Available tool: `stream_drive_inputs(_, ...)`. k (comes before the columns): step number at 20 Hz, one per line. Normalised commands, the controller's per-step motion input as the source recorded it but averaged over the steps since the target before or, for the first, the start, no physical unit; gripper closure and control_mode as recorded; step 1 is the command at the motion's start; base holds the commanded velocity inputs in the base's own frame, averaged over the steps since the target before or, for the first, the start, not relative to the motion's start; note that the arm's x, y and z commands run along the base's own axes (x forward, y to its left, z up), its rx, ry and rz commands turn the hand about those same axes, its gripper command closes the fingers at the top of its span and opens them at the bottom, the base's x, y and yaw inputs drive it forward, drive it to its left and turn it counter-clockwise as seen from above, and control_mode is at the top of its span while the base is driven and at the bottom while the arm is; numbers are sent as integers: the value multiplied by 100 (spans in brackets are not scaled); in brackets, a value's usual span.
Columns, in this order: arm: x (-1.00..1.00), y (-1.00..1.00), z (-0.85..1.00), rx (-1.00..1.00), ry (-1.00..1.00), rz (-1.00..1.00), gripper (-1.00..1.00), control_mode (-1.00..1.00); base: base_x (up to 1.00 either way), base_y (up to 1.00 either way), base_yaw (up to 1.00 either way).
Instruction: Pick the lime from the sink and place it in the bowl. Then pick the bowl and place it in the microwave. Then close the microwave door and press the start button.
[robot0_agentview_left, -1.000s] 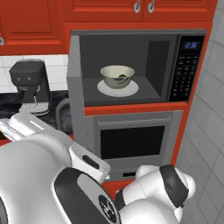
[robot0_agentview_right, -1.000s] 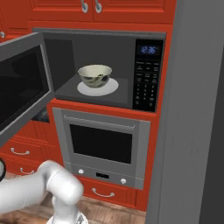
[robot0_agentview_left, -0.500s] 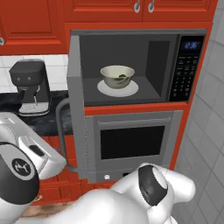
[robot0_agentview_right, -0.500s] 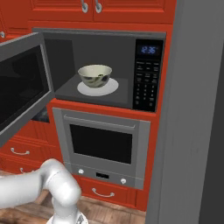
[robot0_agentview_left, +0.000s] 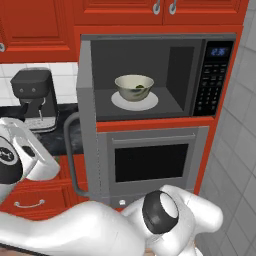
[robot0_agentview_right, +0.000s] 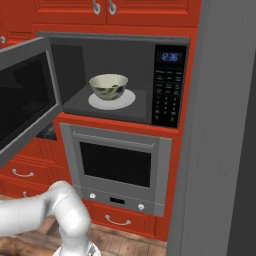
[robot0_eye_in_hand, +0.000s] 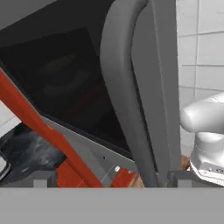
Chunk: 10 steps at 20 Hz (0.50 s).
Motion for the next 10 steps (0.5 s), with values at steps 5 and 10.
stream_drive_inputs(5, 68, 0, -62, 1, 0, -1, -100, -100, 0, 0, 0)
stream_drive_inputs(10, 56, -2, -60, 3, 0, 0, -100, -100, 0, 0, 0)
